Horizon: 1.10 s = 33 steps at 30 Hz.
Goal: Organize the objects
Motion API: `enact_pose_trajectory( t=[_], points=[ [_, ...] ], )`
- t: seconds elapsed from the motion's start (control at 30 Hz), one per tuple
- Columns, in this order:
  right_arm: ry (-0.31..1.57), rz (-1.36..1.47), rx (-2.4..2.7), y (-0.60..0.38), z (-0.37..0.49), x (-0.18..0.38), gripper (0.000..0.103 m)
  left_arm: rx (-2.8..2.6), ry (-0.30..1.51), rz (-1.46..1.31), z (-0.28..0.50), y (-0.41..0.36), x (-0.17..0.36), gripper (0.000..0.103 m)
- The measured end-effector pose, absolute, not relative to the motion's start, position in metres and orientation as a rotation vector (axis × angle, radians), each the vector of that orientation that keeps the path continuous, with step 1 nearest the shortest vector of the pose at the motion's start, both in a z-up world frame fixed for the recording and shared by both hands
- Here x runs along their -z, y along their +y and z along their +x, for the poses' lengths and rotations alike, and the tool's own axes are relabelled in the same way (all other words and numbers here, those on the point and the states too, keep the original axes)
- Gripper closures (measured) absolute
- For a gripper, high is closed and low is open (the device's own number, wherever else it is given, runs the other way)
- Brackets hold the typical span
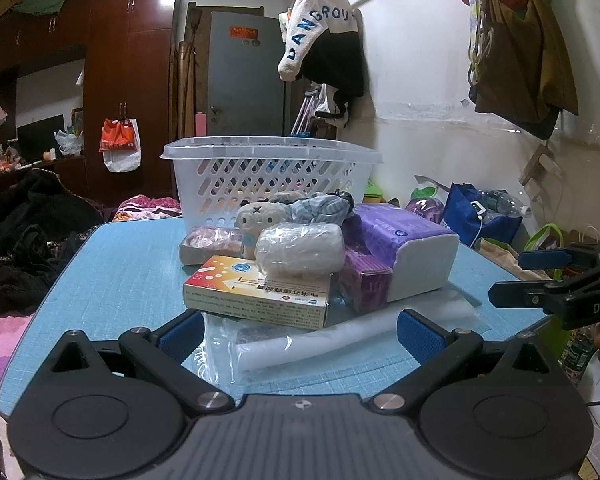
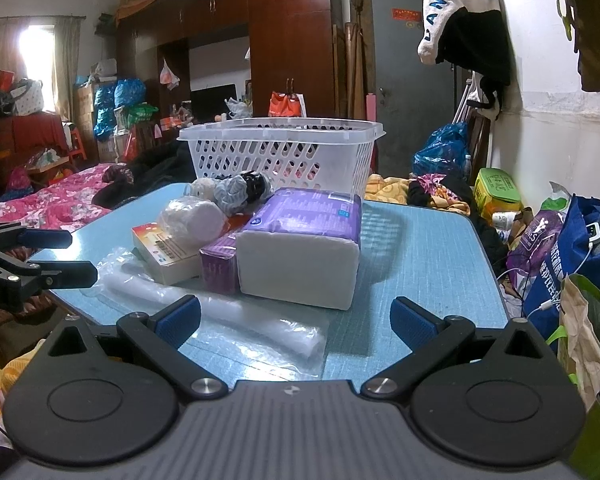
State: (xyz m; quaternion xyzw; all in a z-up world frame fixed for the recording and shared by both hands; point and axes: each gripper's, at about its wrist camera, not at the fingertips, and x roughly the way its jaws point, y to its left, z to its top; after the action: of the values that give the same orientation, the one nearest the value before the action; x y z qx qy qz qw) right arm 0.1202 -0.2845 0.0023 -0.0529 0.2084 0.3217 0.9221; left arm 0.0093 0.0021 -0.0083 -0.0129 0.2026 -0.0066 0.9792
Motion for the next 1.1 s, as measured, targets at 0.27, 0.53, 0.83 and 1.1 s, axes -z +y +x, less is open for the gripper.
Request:
enact_pose_trajectory(
  t=[0.27, 0.53, 0.83, 1.1],
  points=[
    [0.428, -0.112, -0.661, -0.284, 0.12, -0.002, 0.0, 0.012, 0.407, -0.025, 0.01, 0.002, 0.009, 0.0],
    [0.249, -0.015, -0.674, -0.298, 0.111, -0.002, 0.0, -0.024, 0.166, -0.066, -0.011, 0.013, -0.004, 0.0],
    [0.239, 0.007, -0.743, -0.292, 0.118, 0.01, 0.0, -0.014, 0.273, -0.09, 0.029, 0.038, 0.02, 0.0],
    [0.241, -0.022, -0.749, -0.287, 0.118, 0.016, 0.0, 0.025, 0.257, -0.074, 0.024, 0.029, 0.023, 0.0]
  ],
)
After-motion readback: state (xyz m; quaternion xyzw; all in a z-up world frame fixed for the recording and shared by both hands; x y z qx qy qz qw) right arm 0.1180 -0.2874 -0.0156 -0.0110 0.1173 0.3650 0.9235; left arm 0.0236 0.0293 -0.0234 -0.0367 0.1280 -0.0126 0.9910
